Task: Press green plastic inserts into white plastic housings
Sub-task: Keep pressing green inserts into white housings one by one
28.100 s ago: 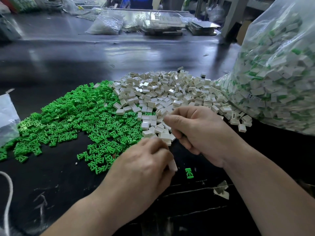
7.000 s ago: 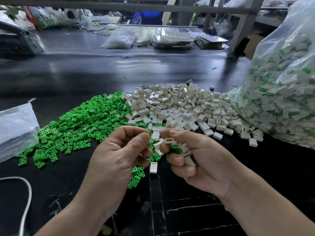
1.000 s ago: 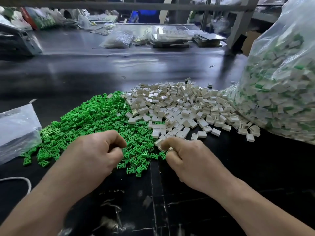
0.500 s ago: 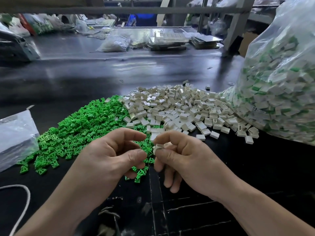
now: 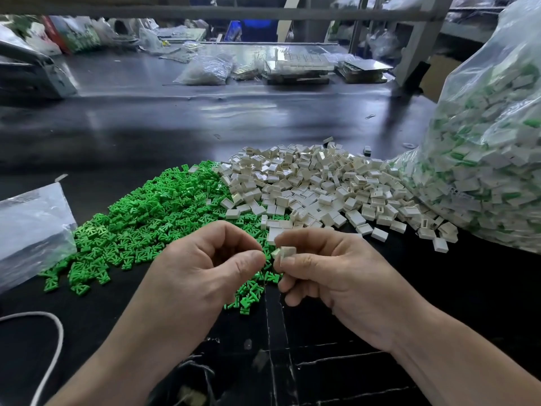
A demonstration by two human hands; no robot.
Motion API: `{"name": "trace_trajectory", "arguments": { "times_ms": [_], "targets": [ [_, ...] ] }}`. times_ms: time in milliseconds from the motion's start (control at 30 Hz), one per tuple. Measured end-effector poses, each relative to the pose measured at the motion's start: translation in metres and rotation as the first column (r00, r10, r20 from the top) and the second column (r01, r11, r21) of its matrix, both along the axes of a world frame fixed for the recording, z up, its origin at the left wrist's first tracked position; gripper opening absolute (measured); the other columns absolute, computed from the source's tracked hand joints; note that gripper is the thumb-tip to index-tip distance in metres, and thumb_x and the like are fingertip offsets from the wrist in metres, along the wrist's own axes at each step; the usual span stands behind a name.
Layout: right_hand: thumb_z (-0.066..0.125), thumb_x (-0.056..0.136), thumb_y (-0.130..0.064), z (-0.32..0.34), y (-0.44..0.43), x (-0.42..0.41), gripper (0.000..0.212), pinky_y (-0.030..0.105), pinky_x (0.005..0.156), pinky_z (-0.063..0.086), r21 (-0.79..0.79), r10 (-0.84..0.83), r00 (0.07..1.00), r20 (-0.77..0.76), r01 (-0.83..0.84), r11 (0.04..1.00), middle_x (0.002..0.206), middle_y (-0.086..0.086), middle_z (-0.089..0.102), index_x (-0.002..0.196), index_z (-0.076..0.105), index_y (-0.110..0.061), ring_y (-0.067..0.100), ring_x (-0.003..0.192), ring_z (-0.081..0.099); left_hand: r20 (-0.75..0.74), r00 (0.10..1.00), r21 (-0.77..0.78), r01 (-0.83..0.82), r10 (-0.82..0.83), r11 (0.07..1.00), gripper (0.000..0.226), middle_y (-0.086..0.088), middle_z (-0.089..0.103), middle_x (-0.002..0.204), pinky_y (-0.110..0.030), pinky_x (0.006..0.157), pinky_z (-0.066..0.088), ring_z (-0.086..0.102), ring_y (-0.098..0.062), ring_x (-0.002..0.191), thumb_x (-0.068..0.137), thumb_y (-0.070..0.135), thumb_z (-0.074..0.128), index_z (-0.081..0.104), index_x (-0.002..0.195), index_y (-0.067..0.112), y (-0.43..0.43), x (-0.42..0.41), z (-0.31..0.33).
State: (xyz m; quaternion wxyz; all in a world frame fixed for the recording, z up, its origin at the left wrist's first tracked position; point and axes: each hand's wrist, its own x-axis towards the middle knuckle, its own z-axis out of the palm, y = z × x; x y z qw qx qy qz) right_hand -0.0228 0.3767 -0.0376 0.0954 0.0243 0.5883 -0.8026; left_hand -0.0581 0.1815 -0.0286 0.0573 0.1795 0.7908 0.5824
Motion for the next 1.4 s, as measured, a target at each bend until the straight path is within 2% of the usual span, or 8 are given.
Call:
{"name": "trace_trajectory", "arguments": {
  "times_ms": [133, 233, 367, 500, 700, 833, 1067, 1400],
  "targets": [
    [0.077, 0.078, -0.01, 0.0, 0.001, 0.0, 0.014, 0.03, 0.064, 0.06, 0.004, 0.032, 0.999, 0.011, -0.032, 0.999, 0.088, 0.015, 0.068, 0.09, 0.074, -0.004, 0.024, 0.073, 0.068, 0.163, 0.986, 0.162, 0.01, -0.037, 0.987, 0.01, -0.009, 0.069, 0.068, -0.026, 0.053, 0.053, 0.067, -0.023, 0.059, 0.074, 0.031, 0.07, 0.072, 0.08, 0.023, 0.003, -0.002, -0.001],
    [0.076, 0.085, -0.013, -0.002, 0.001, 0.0, 0.005, 0.025, 0.052, 0.052, 0.136, -0.003, 1.0, 0.01, 0.001, 0.991, 0.073, 0.003, 0.064, 0.087, 0.078, -0.016, 0.013, 0.061, 0.058, 0.282, 0.956, 0.319, -0.017, -0.078, 0.948, 0.004, -0.013, 0.07, 0.071, -0.028, 0.05, 0.052, 0.068, -0.025, 0.06, 0.072, 0.021, 0.07, 0.074, 0.074, 0.019, 0.007, -0.001, 0.0],
    [0.073, 0.086, -0.007, 0.001, 0.0, 0.0, 0.007, 0.025, 0.041, 0.046, -0.048, -0.038, 0.999, 0.006, 0.038, 0.998, 0.069, 0.007, 0.06, 0.082, 0.074, -0.013, 0.014, 0.05, 0.055, 0.318, 0.942, 0.388, -0.029, -0.104, 0.921, 0.005, -0.014, 0.07, 0.074, -0.028, 0.048, 0.052, 0.068, -0.025, 0.062, 0.072, 0.019, 0.07, 0.075, 0.071, 0.021, 0.012, 0.002, 0.001],
    [0.069, 0.08, -0.008, 0.0, -0.005, 0.002, 0.005, 0.027, 0.042, 0.052, -0.228, 0.001, 1.0, 0.01, 0.001, 0.974, 0.073, 0.016, 0.065, 0.085, 0.071, -0.007, 0.018, 0.05, 0.061, 0.291, 0.95, 0.398, -0.012, -0.114, 0.917, 0.006, -0.014, 0.071, 0.077, -0.027, 0.05, 0.052, 0.068, -0.023, 0.063, 0.075, 0.022, 0.069, 0.074, 0.075, 0.021, 0.017, 0.006, -0.004],
    [0.068, 0.084, -0.015, -0.002, -0.006, 0.003, 0.014, 0.029, 0.047, 0.054, -0.113, 0.022, 0.999, -0.041, -0.026, 0.993, 0.076, 0.014, 0.066, 0.091, 0.071, -0.003, 0.018, 0.057, 0.062, 0.22, 0.974, 0.371, -0.028, -0.059, 0.928, 0.019, -0.014, 0.073, 0.079, -0.028, 0.052, 0.052, 0.069, -0.023, 0.064, 0.066, 0.039, 0.069, 0.073, 0.077, 0.024, 0.02, 0.009, -0.005],
    [0.068, 0.085, -0.02, -0.003, -0.005, 0.004, 0.015, 0.029, 0.047, 0.053, -0.024, 0.008, 0.997, -0.07, -0.01, 1.0, 0.074, 0.012, 0.066, 0.087, 0.073, -0.007, 0.019, 0.058, 0.062, 0.214, 0.975, 0.361, -0.023, -0.059, 0.932, 0.007, -0.013, 0.073, 0.079, -0.028, 0.053, 0.053, 0.069, -0.022, 0.065, 0.074, 0.03, 0.069, 0.072, 0.076, 0.025, 0.021, 0.009, -0.005],
    [0.066, 0.09, -0.026, -0.006, -0.006, 0.005, 0.019, 0.028, 0.052, 0.054, 0.007, -0.006, 0.985, -0.173, 0.007, 1.0, 0.078, 0.01, 0.068, 0.09, 0.075, -0.009, 0.019, 0.064, 0.063, 0.188, 0.981, 0.365, -0.021, -0.052, 0.931, 0.011, -0.012, 0.073, 0.078, -0.027, 0.053, 0.054, 0.07, -0.023, 0.065, 0.08, 0.028, 0.062, 0.072, 0.077, 0.024, 0.022, 0.011, -0.006],
    [0.068, 0.087, -0.027, -0.007, -0.006, 0.005, 0.017, 0.029, 0.054, 0.054, 0.026, -0.028, 0.981, -0.193, 0.033, 0.999, 0.082, 0.008, 0.068, 0.09, 0.076, -0.012, 0.02, 0.067, 0.063, 0.161, 0.986, 0.31, -0.016, -0.036, 0.951, 0.011, -0.011, 0.074, 0.079, -0.027, 0.055, 0.056, 0.071, -0.024, 0.068, 0.079, 0.036, 0.064, 0.07, 0.078, 0.028, 0.022, 0.011, -0.004]
  ]
}}
